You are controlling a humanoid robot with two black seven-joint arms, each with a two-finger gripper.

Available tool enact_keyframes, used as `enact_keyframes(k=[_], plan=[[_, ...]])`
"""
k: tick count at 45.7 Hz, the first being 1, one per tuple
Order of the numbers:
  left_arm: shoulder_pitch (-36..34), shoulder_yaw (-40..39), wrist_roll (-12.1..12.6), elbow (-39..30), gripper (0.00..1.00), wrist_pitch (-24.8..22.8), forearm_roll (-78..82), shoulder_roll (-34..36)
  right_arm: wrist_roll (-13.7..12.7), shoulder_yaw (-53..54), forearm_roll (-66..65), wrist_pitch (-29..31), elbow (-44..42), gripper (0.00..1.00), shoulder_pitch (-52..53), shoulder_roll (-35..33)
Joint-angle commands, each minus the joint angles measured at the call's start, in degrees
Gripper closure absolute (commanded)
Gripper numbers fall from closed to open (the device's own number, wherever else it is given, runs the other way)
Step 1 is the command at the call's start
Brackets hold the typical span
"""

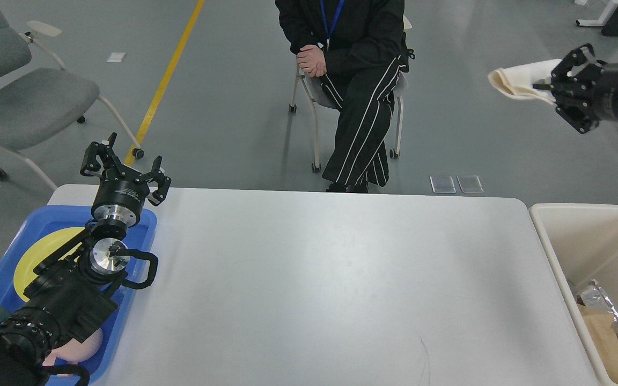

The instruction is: Tidy desktop

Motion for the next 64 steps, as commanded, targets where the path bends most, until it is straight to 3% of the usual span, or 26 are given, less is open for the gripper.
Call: enact_keyframes(k=[1, 10, 15, 19, 25, 27, 46, 59, 64], plan=[[0.0, 0.0, 0.0, 0.0, 0.04, 0.0, 0.0, 0.0, -0.1, -0.6, 0.0, -6.6, -7.1, 1.0, -9.5, -0.5], [0.0, 0.0, 0.0, 0.0, 0.04, 0.0, 0.0, 0.0, 0.2, -0.5, 0.0, -15.3, -18.6, 0.95, -28.6, 3.7], [0.0, 0.0, -0.1, 0.0, 0.04, 0.0, 0.0, 0.1, 0.2, -0.3, 0.0, -17.8, -24.1, 0.86, -35.5, 7.1], [0.0, 0.0, 0.0, 0.0, 0.04, 0.0, 0.0, 0.0, 0.3, -0.1, 0.0, -18.3, -26.7, 0.65, -39.9, 9.4], [0.0, 0.0, 0.0, 0.0, 0.04, 0.0, 0.0, 0.0, 0.3, 0.2, 0.0, -18.6, -28.7, 0.1, -43.8, 11.1], [0.0, 0.0, 0.0, 0.0, 0.04, 0.0, 0.0, 0.0, 0.2, 0.2, 0.0, -19.1, -29.1, 0.0, -44.4, 11.6], [0.0, 0.0, 0.0, 0.0, 0.04, 0.0, 0.0, 0.0, 0.3, 3.5, 0.1, -21.4, -29.0, 0.0, -46.0, 13.3], [0.0, 0.0, 0.0, 0.0, 0.04, 0.0, 0.0, 0.0, 0.6, 41.3, 0.1, -20.7, -27.5, 0.0, -40.3, 14.9], [0.0, 0.0, 0.0, 0.0, 0.04, 0.0, 0.0, 0.1, 3.9, 58.3, 0.1, -20.5, -22.7, 0.0, -40.2, 17.2]])
